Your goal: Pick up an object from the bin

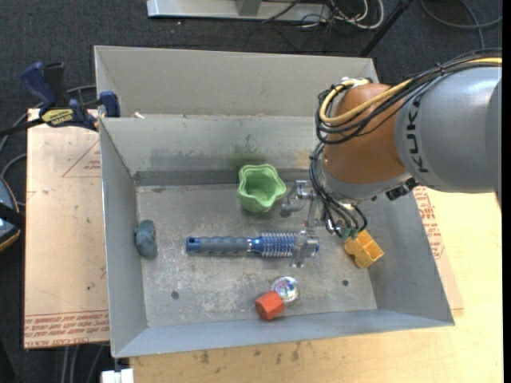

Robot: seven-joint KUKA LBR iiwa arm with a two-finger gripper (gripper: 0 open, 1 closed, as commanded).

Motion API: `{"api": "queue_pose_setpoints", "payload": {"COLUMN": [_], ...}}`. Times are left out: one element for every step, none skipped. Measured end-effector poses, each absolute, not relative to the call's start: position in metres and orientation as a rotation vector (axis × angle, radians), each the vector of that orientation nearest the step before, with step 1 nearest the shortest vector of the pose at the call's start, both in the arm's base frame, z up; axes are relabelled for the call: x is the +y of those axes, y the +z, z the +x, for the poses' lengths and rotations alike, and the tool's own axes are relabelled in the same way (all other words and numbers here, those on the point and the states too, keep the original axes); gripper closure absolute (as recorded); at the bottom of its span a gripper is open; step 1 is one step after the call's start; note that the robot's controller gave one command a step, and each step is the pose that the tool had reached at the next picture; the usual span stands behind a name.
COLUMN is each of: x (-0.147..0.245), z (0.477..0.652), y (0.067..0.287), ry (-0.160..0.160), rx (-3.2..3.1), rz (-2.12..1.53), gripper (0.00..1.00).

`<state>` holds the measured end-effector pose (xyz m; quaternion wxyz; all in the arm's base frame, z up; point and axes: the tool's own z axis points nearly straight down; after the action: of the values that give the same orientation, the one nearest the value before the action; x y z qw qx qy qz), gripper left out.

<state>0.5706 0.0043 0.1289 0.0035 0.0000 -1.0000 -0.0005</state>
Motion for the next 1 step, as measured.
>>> {"api": "queue_pose_setpoints", "payload": {"x": [0.0283], "z": [0.5607], "y": [0.0781], "ry": [-0.002], "rx": [-3.144], "rz": [0.112], "gripper": [0.00]}}
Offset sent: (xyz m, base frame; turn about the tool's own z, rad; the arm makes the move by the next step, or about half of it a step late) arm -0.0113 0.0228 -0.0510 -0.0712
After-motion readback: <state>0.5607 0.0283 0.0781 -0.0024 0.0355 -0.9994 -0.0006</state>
